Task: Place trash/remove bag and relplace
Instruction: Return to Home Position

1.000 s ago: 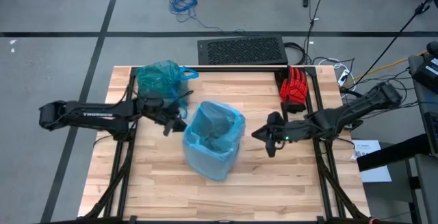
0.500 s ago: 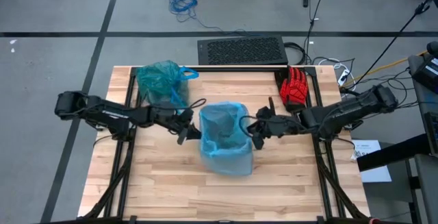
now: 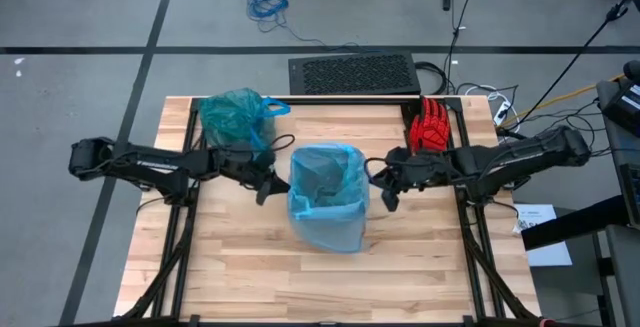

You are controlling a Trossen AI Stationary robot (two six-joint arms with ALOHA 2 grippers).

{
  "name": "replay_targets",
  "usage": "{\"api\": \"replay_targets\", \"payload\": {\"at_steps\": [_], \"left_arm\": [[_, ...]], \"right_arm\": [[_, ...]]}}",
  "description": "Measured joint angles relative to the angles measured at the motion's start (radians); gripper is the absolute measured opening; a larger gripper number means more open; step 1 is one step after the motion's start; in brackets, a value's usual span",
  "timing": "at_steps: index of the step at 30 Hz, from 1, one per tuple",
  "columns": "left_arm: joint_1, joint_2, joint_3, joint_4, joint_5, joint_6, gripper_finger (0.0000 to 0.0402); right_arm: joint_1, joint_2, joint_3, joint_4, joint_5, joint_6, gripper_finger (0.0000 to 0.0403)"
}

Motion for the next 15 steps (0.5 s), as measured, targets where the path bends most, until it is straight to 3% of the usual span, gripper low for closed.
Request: {"api": "replay_targets", "payload": {"at_steps": [10, 15], "left_arm": [[0.074, -0.127, 0.000, -0.067, -0.044, 0.111, 0.0000], [0.192, -0.210, -0.021, -0.138, -0.013, 0.224, 0.0000]], "right_arm": [[-0.072, -0.161, 0.000, -0.049, -0.009, -0.260, 0.0000], [-0.191, -0.213, -0.081, -0.007, -0.178, -0.365, 0.0000]]}}
